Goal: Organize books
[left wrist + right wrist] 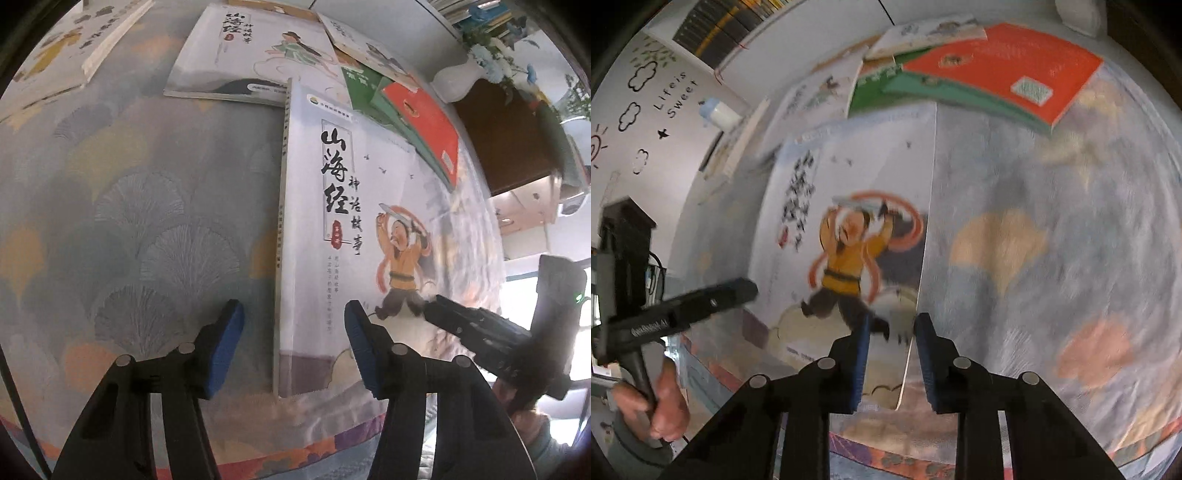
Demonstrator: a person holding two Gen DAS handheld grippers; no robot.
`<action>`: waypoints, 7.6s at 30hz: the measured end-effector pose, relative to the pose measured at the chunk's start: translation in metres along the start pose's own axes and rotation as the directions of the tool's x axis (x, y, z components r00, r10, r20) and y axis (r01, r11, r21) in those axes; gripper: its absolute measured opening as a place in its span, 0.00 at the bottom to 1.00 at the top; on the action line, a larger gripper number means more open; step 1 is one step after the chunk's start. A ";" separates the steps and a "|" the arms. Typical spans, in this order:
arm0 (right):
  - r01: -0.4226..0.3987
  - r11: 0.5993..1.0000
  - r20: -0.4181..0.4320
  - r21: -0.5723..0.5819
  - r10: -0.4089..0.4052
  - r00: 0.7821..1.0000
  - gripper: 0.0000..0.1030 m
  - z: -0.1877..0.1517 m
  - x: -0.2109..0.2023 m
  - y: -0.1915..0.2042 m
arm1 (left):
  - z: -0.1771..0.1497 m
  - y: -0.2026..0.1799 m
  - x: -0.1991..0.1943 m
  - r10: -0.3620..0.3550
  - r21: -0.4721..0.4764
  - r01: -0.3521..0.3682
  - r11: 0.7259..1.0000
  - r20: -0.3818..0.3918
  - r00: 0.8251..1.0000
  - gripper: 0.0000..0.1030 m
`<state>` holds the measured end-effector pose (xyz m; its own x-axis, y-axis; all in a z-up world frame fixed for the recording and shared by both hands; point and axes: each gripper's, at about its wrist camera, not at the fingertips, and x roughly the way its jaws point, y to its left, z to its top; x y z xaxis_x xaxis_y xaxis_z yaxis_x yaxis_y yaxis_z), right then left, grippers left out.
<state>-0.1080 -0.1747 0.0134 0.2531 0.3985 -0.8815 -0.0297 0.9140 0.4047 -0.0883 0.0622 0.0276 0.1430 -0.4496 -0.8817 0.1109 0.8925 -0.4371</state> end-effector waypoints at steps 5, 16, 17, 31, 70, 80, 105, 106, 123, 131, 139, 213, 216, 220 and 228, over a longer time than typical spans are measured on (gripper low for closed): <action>-0.003 1.000 0.017 0.015 0.003 1.000 0.25 -0.004 0.005 0.001 | 0.007 0.009 -0.009 -0.200 -0.036 0.200 0.979 -0.019 0.980 0.52; -0.095 0.986 0.040 0.140 0.091 0.995 0.25 -0.008 -0.003 -0.016 | 0.006 -0.005 0.013 -0.257 -0.021 0.256 0.966 -0.095 0.962 0.29; -0.093 0.986 0.040 0.138 0.088 0.995 0.25 -0.009 -0.003 -0.016 | 0.004 -0.011 0.018 -0.236 -0.004 0.237 0.972 -0.102 0.966 0.25; -0.406 0.831 0.080 0.379 0.408 0.910 0.67 -0.018 -0.019 -0.061 | 0.036 -0.010 -0.002 -0.594 -0.180 0.581 0.794 -0.027 0.804 0.13; 0.056 0.844 0.257 -0.534 0.099 0.961 0.25 0.099 -0.025 0.257 | 0.105 0.109 -0.161 -0.096 0.111 0.066 0.992 0.299 0.950 0.16; -0.023 0.831 0.159 -0.556 0.134 0.978 0.26 0.178 0.071 0.334 | 0.175 0.220 -0.148 -0.056 -0.016 0.064 0.998 0.319 0.946 0.16; -0.080 0.862 0.011 -0.501 0.099 0.995 0.28 0.214 0.166 0.346 | 0.178 0.297 -0.129 0.057 -0.216 0.009 0.976 0.298 0.953 0.23; -0.085 0.862 0.004 -0.500 0.100 0.995 0.28 0.214 0.167 0.345 | 0.178 0.296 -0.129 0.065 -0.218 0.001 0.976 0.296 0.953 0.23; -0.012 0.949 0.040 -0.315 0.026 0.999 0.51 0.132 0.068 0.221 | 0.133 0.217 -0.166 0.105 -0.135 -0.068 0.988 0.288 0.952 0.28; 0.039 0.999 0.105 0.011 -0.040 0.994 0.54 0.060 -0.003 0.100 | 0.123 0.106 -0.130 0.043 0.025 -0.048 0.999 0.165 0.985 0.48; 0.012 1.000 0.159 0.020 -0.015 0.987 0.54 0.056 -0.044 0.044 | 0.115 0.033 -0.108 0.093 0.070 -0.106 0.992 0.162 0.982 0.59; -0.064 0.941 -0.006 -0.333 0.066 0.998 0.40 0.010 -0.008 0.001 | -0.032 -0.050 -0.034 -0.253 -0.205 0.305 0.930 0.247 0.936 0.46; -0.086 0.959 -0.002 -0.270 0.088 0.996 0.40 0.013 -0.008 -0.009 | -0.030 -0.044 -0.021 -0.211 -0.236 0.263 0.935 0.225 0.951 0.46; -0.052 0.971 0.026 -0.235 0.060 0.998 0.40 0.020 -0.015 -0.022 | -0.033 -0.033 -0.009 -0.197 -0.282 0.256 0.925 0.221 0.955 0.45; -0.123 0.965 -0.021 -0.231 0.122 0.992 0.41 0.026 -0.002 -0.020 | -0.038 -0.011 0.011 -0.208 -0.350 0.276 0.895 0.220 0.953 0.45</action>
<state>-0.0830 -0.1953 0.0130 0.2272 0.5083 -0.8307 -0.2832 0.8506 0.4430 -0.1259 0.0484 0.0162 0.3299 -0.6217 -0.7104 -0.2053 0.6873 -0.6968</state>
